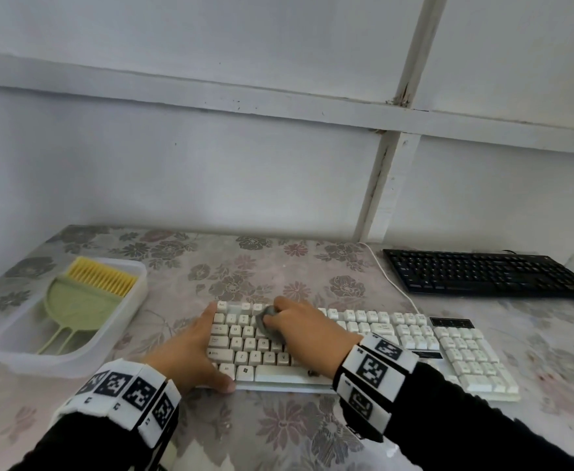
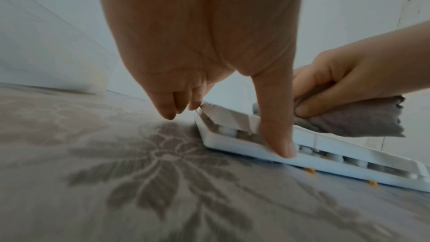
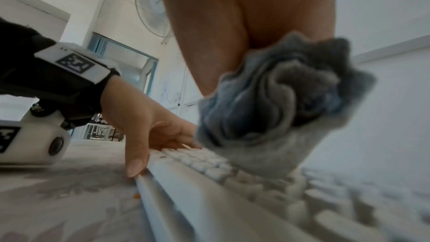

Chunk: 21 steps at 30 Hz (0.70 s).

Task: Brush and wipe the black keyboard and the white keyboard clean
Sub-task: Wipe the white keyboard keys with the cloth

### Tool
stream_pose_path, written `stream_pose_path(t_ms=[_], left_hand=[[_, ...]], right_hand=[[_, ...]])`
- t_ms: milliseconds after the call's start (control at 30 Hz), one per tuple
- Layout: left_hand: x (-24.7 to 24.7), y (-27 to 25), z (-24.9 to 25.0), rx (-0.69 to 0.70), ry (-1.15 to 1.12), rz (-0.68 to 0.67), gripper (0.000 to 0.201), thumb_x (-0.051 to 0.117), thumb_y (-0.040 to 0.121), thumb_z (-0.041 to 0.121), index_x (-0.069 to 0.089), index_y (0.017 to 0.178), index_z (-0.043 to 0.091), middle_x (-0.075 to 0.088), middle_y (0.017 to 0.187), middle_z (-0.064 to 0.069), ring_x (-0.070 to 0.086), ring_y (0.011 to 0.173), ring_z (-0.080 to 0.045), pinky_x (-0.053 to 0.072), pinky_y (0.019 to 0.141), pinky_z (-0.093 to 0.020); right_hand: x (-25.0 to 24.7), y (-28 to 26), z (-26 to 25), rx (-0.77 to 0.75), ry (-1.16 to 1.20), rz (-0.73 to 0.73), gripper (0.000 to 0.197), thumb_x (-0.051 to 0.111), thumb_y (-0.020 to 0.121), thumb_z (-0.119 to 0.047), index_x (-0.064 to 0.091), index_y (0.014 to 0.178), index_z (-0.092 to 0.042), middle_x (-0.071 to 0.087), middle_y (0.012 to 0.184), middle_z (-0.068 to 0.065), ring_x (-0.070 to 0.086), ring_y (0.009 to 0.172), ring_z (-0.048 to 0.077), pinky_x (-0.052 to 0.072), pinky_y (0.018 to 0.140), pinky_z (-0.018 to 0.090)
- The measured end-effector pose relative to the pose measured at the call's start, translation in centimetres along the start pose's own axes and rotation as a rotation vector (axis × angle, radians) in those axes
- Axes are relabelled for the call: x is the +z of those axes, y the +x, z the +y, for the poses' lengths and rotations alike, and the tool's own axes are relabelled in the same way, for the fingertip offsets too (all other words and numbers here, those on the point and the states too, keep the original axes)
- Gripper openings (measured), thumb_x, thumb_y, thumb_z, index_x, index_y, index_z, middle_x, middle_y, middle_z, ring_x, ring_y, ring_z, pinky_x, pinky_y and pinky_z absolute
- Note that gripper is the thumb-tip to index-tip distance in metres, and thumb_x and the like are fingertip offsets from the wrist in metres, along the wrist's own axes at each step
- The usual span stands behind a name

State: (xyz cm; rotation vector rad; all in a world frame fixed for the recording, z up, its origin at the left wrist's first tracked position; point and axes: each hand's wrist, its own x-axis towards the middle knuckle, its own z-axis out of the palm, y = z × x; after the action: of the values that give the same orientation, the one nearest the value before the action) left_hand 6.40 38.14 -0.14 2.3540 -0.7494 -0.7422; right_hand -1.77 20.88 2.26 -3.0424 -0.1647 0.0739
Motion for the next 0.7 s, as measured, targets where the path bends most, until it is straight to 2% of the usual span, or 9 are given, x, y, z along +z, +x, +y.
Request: stream_pose_path(t_ms=[100, 167, 200, 267, 333, 400, 467, 567, 700], left_hand=[[0.1, 0.1, -0.2, -0.003, -0.003, -0.005, 0.127, 0.086, 0.06, 0.026, -0.005, 0.149, 0.027, 0.032, 0.145, 0.008, 0.036, 0.129, -0.012, 0.028, 0.109, -0.027], [0.1, 0.4, -0.5, -0.011, -0.028, -0.009, 0.128, 0.088, 0.055, 0.027, 0.0, 0.149, 0.028, 0.037, 0.142, 0.009, 0.039, 0.126, -0.012, 0.031, 0.11, -0.03], [0.1, 0.5, -0.7, -0.012, -0.042, -0.01, 0.128, 0.089, 0.053, 0.027, 0.004, 0.148, 0.029, 0.039, 0.139, 0.01, 0.041, 0.124, -0.011, 0.032, 0.109, -0.031], [0.0, 0.8, -1.0, -0.008, -0.062, -0.014, 0.126, 0.09, 0.05, 0.025, 0.009, 0.146, 0.029, 0.043, 0.132, 0.012, 0.043, 0.119, -0.01, 0.034, 0.107, -0.03], [-0.1, 1.1, -1.2, 0.002, -0.09, -0.024, 0.12, 0.091, 0.05, 0.022, 0.015, 0.143, 0.028, 0.046, 0.119, 0.018, 0.046, 0.112, -0.006, 0.038, 0.098, -0.025], [-0.2, 1.2, -1.3, -0.003, -0.108, -0.031, 0.116, 0.091, 0.051, 0.021, 0.018, 0.142, 0.028, 0.047, 0.109, 0.023, 0.049, 0.104, -0.002, 0.039, 0.084, -0.018], [-0.2, 1.3, -1.5, -0.008, -0.116, -0.036, 0.118, 0.091, 0.051, 0.022, 0.018, 0.143, 0.026, 0.048, 0.108, 0.023, 0.05, 0.1, 0.0, 0.039, 0.076, -0.013], [-0.2, 1.3, -1.7, -0.009, -0.109, -0.033, 0.119, 0.091, 0.051, 0.023, 0.017, 0.144, 0.025, 0.048, 0.111, 0.021, 0.05, 0.101, 0.0, 0.04, 0.078, -0.014], [-0.2, 0.9, -1.3, -0.015, -0.067, -0.021, 0.115, 0.09, 0.054, 0.026, 0.017, 0.143, 0.028, 0.046, 0.117, 0.016, 0.047, 0.106, -0.005, 0.037, 0.082, -0.018]], right_hand=[[-0.8, -0.7, 0.7, 0.065, 0.007, -0.059, 0.024, 0.044, 0.087, 0.007, 0.063, 0.091, -0.006, 0.039, 0.094, 0.003, 0.049, 0.081, 0.024, 0.039, 0.072, 0.03], [-1.7, -0.9, 0.7, 0.117, 0.024, -0.081, 0.029, 0.043, 0.087, 0.005, 0.051, 0.067, -0.015, 0.038, 0.094, 0.003, 0.045, 0.079, 0.021, 0.035, 0.073, 0.028], [-2.1, -0.7, 0.5, 0.14, 0.043, -0.073, 0.034, 0.044, 0.089, 0.003, 0.044, 0.063, -0.018, 0.039, 0.094, 0.002, 0.044, 0.08, 0.02, 0.034, 0.074, 0.027], [-2.6, 0.0, -0.1, 0.137, 0.104, -0.019, 0.03, 0.045, 0.091, -0.002, 0.047, 0.066, -0.017, 0.041, 0.094, -0.001, 0.045, 0.082, 0.018, 0.034, 0.077, 0.024], [-2.4, 1.5, -1.5, 0.081, 0.155, -0.006, 0.018, 0.047, 0.092, -0.005, 0.061, 0.083, -0.01, 0.042, 0.096, -0.001, 0.048, 0.086, 0.018, 0.036, 0.078, 0.025], [-1.9, 3.1, -3.0, 0.013, 0.151, -0.054, 0.019, 0.047, 0.091, -0.002, 0.064, 0.097, -0.005, 0.042, 0.097, 0.003, 0.052, 0.091, 0.025, 0.042, 0.08, 0.031], [-1.3, 4.1, -4.1, 0.003, 0.103, -0.1, 0.023, 0.047, 0.089, 0.001, 0.064, 0.105, -0.003, 0.044, 0.102, 0.01, 0.054, 0.096, 0.033, 0.043, 0.083, 0.039], [-0.4, 4.3, -4.3, 0.041, 0.052, -0.096, 0.027, 0.045, 0.089, 0.003, 0.06, 0.11, -0.002, 0.045, 0.116, 0.016, 0.05, 0.102, 0.037, 0.044, 0.084, 0.042], [0.5, 2.9, -3.1, -0.009, 0.007, -0.002, 0.027, 0.043, 0.087, 0.008, 0.059, 0.105, -0.003, 0.048, 0.109, 0.015, 0.05, 0.098, 0.034, 0.044, 0.081, 0.042]])
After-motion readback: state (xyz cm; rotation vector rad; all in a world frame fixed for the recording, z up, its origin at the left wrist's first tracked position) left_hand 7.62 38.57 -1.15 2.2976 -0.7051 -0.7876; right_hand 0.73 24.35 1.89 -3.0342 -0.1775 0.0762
